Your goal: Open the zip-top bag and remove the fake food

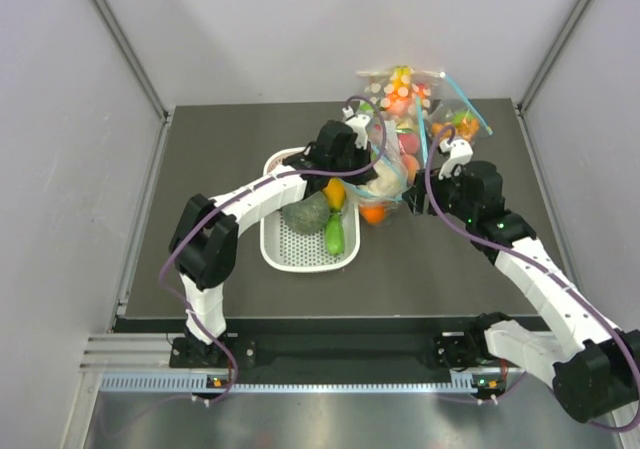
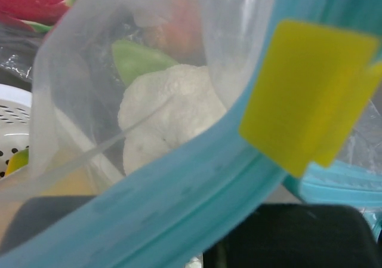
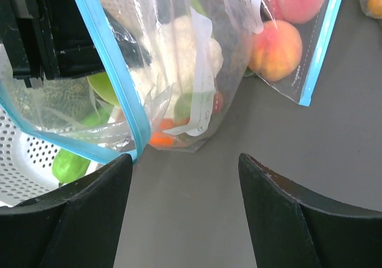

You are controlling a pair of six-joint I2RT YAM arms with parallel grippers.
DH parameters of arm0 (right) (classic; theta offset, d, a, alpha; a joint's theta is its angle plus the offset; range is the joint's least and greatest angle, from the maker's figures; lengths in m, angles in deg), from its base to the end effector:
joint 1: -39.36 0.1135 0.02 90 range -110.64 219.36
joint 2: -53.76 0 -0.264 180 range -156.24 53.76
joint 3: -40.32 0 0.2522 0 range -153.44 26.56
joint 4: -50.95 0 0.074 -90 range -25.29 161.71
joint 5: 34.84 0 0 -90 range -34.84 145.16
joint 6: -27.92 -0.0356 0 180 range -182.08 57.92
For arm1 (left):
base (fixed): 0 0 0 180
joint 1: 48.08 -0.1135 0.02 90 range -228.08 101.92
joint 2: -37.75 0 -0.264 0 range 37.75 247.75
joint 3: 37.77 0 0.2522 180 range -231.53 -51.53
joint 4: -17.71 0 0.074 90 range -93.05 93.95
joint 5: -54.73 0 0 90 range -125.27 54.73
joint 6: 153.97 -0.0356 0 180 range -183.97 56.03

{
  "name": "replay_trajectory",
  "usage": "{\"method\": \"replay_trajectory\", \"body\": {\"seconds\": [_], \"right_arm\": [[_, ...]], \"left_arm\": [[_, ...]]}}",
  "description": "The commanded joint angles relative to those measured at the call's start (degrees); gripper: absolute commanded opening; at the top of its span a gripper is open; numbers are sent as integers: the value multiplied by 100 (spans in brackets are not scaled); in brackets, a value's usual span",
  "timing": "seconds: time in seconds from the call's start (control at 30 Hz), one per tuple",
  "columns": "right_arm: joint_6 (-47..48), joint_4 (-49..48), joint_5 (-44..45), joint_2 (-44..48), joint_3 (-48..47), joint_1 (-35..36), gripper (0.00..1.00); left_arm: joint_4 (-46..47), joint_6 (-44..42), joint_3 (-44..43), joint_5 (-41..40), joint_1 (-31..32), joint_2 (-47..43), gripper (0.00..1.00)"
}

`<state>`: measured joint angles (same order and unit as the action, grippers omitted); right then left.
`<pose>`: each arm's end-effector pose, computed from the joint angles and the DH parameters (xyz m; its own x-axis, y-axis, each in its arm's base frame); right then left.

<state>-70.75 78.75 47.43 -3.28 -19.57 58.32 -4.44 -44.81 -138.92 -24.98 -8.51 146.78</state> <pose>0.2134 0.0784 0.3015 -0.4603 -0.0002 -0.8878 -0.3722 0.9079 0.1928 0.3431 -0.2917 0.2739 -0.6092 0.0845 -0.7885 0.5781 0.7280 -0.3686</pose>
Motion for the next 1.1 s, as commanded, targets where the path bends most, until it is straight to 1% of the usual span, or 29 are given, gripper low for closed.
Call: {"method": "replay_trajectory", "body": {"seconds": [0.0,0.17,0.43,0.5,0.6,0.63,0.7,0.73,0.8,0.83,0.93,1.07], "right_arm": [[-153,-429,-115,-18,-168,-24,71],[-92,-385,-211,-272,-572,-24,70],[-127,-745,-432,-703,-941,-24,68],[-100,-745,-475,-852,-1056,-24,67],[-109,-824,-519,-1090,-1223,-24,51],[-144,-842,-493,-1143,-1249,-24,41],[-153,-824,-292,-1309,-1346,-15,30],[-136,-789,-239,-1380,-1450,-24,22],[-127,-719,-142,-1556,-1522,-15,14],[-144,-719,-89,-1600,-1574,-24,9],[-214,-692,25,-1775,-1644,-24,5],[-232,-728,-106,-1987,-1706,-15,5]], "left_arm": [[-49,62,-400,474,-37,-216,0],[-155,0,-427,589,6,-339,0],[-401,-421,-480,211,340,-409,0],[-401,-474,-428,158,384,-488,0],[-383,-536,-340,105,464,-593,0],[-366,-588,-305,97,472,-689,0],[-331,-685,-156,114,490,-848,0],[-305,-720,-85,123,499,-901,0],[-234,-860,64,158,516,-1006,0],[-225,-922,117,176,525,-1085,0],[-129,-1186,293,438,543,-1244,0],[187,-1441,451,957,560,-1341,0]]}}
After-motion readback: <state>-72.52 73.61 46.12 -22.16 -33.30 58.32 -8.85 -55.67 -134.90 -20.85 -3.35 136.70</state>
